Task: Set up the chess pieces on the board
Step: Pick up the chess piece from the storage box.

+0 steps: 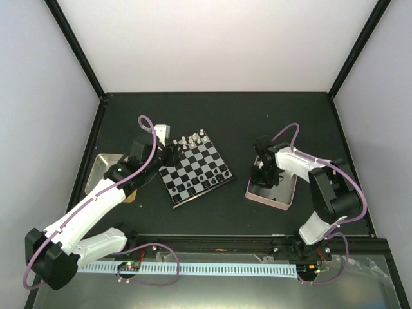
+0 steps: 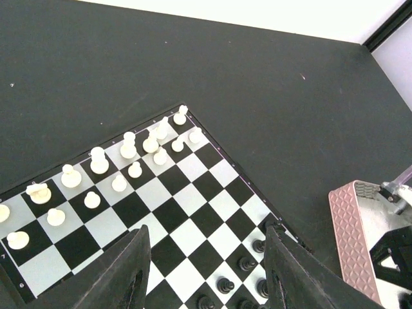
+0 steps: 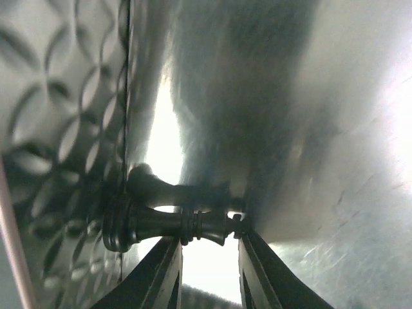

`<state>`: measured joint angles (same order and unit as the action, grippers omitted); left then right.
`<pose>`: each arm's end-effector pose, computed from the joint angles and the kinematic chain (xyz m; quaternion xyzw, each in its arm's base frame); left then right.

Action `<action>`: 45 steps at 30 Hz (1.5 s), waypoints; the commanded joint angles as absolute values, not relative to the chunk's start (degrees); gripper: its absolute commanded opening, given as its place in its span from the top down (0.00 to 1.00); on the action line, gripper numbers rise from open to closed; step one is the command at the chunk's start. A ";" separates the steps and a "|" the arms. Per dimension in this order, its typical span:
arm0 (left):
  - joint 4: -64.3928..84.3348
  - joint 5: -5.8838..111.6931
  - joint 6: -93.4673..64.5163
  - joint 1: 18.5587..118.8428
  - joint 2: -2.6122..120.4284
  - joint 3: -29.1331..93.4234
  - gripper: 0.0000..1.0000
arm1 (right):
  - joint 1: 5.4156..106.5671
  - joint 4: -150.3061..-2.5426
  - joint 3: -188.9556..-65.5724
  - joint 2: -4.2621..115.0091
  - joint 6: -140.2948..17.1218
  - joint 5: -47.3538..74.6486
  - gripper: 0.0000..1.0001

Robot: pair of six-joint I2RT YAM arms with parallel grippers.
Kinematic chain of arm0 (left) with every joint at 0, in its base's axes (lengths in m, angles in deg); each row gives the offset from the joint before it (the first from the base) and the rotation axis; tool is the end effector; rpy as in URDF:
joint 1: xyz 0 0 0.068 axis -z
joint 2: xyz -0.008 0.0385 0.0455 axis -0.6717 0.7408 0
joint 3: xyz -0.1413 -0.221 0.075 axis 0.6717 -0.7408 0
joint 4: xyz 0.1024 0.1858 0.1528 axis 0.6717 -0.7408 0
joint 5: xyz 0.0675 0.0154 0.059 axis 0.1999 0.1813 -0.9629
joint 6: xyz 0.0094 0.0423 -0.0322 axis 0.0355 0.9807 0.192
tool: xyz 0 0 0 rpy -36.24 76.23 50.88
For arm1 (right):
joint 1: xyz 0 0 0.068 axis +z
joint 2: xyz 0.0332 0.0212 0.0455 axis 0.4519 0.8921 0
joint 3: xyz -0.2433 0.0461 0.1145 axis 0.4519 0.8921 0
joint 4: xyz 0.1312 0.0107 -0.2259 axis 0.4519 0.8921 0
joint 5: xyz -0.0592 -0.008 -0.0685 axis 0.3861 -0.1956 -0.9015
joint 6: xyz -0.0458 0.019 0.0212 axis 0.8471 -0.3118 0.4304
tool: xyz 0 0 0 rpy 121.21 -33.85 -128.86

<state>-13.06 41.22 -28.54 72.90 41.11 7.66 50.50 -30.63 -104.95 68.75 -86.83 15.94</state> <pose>0.1939 -0.1127 0.2971 0.0237 0.8691 -0.2100 0.4471 0.2441 0.1136 0.1517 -0.0713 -0.9935 -0.0866 0.0214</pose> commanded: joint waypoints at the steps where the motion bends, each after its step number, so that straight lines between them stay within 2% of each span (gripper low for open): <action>1: -12.17 40.07 -27.81 72.35 40.44 10.56 0.50 | 50.24 -36.06 -105.69 69.92 -90.52 6.88 0.73; 6: -12.31 40.41 -27.94 72.34 40.28 10.60 0.50 | 50.24 -38.59 -106.67 70.27 -91.54 2.85 0.72; 13: -12.87 40.27 -28.12 72.32 39.39 10.46 0.50 | 50.20 -38.40 -107.15 67.87 -93.15 3.25 0.64; 26: -13.66 40.27 -28.24 72.34 37.70 10.01 0.50 | 49.07 -42.78 -105.74 67.05 -103.85 1.88 0.62; 33: -13.74 40.98 -28.37 72.34 37.30 9.67 0.50 | 47.76 -45.91 -102.39 65.94 -114.57 6.00 0.63; 39: -14.18 41.03 -28.31 72.35 36.39 9.47 0.50 | 47.06 -56.56 -95.72 65.13 -128.95 12.33 0.60; 45: -14.75 40.63 -27.87 72.35 35.00 9.20 0.50 | 46.79 -61.09 -92.45 66.13 -137.65 15.51 0.60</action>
<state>-13.72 41.20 -28.52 72.64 36.56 7.94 46.59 -57.08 -95.97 63.90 -128.38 11.20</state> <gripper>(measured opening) 0.502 0.406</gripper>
